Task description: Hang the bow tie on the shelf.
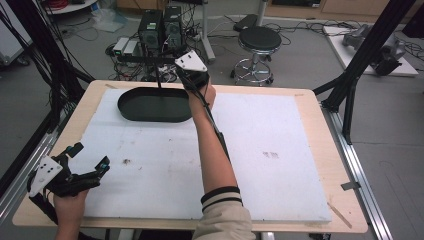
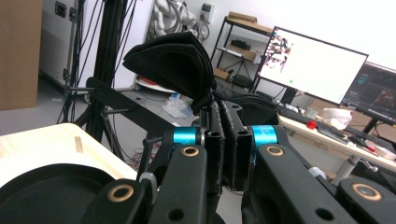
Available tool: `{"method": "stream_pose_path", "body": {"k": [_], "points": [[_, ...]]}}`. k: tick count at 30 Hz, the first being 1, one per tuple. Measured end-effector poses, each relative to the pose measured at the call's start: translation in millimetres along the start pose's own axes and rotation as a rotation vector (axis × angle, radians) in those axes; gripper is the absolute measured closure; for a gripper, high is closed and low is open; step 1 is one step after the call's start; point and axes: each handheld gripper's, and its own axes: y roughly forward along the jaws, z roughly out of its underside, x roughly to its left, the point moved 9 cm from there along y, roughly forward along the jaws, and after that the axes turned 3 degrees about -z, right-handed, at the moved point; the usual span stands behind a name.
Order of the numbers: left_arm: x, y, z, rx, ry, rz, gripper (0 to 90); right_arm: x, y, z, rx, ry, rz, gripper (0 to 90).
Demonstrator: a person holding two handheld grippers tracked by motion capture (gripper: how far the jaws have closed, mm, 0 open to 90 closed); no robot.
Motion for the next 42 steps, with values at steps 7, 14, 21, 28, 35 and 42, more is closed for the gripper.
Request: {"method": "stream_pose_path", "body": {"k": [7,14,21,28,35,42], "points": [[5.2,-1.2,-0.1,-0.01,-0.023,-0.003,1.8,14.1,22.2,11.1,0.024,-0.004,-0.008,87.9],[12.7,-4.1,0.1,-0.02,-0.05,-0.015,1.7,27.7,34.9,26.1,0.052,-0.008,-0.033,87.9],[15.6,-4.4,2.2,-0.019,-0.066,-0.016,1.8,32.8,41.5,38.3,0.076,-0.008,-0.055,87.8],[16.0,-3.4,3.1,-0.019,-0.073,-0.015,1.8,33.1,43.1,49.4,0.099,-0.012,-0.067,87.8],[17.7,-3.7,3.4,-0.021,-0.086,-0.019,1.8,32.8,44.1,55.4,0.111,-0.009,-0.077,87.3],[18.4,-4.2,3.5,-0.022,-0.096,-0.02,1.8,30.9,44.5,60.3,0.132,-0.007,-0.084,86.7]]}}
